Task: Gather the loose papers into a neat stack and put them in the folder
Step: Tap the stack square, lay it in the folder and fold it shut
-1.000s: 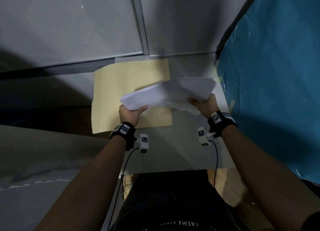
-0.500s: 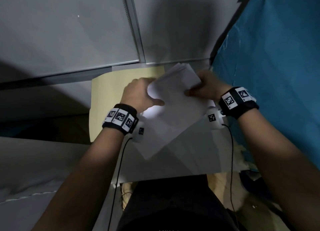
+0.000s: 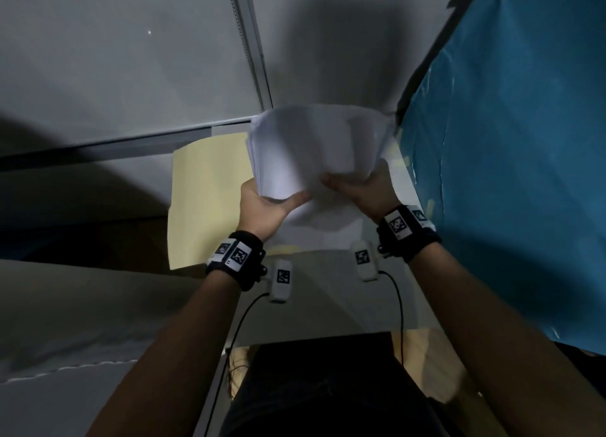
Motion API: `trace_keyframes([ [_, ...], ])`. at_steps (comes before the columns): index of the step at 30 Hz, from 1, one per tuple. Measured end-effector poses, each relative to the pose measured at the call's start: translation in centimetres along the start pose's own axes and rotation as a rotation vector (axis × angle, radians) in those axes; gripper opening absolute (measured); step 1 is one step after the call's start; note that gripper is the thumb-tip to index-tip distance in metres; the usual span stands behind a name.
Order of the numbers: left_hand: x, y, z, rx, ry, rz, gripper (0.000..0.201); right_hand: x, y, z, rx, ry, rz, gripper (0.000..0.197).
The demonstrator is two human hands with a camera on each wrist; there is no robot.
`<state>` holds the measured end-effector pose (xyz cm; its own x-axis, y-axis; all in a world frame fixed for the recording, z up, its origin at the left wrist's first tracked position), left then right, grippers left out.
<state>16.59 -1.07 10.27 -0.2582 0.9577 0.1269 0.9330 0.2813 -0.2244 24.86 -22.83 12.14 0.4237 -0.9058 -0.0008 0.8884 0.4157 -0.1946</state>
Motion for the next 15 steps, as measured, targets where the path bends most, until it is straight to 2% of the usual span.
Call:
trace_keyframes([
  [2, -0.1, 0.0, 0.4, -0.017, -0.046, -0.057, 0.042, 0.0, -0.3, 1.3, 0.054, -0.051, -0.046, 0.041],
  [5, 0.2, 0.8, 2.1, -0.013, -0.064, -0.100, 0.046, 1.0, -0.1, 0.2, 0.081, -0.084, -0.064, 0.039],
  [10, -0.3, 1.3, 7.4, 0.126, 0.023, -0.074, 0.044, 1.4, 0.4, -6.7, -0.089, -0.211, -0.047, 0.033],
  [11, -0.2, 1.4, 8.0, 0.122, 0.022, -0.082, 0.042, 1.5, 0.5, -7.5, -0.108, -0.214, -0.048, 0.028],
  [13, 0.0, 2.1, 8.3, 0.087, 0.012, -0.095, 0.039, 1.4, 1.0, -7.9, -0.111, -0.215, -0.051, 0.032],
  [15, 0.0, 2.4, 9.3, 0.147, 0.041, -0.082, 0.052, 1.2, 1.2, -8.5, -0.153, -0.204, -0.046, 0.034],
])
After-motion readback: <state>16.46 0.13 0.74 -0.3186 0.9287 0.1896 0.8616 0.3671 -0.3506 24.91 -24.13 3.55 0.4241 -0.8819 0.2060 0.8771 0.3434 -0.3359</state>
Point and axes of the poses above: each hand's wrist, its own y-axis towards the middle knuckle, its own x-axis out of the back of the hand, z = x × y, the point moved 9 cm from there along y, towards the middle knuckle, and after that the axes turned 10 degrees about z, right-handed, at the moved point
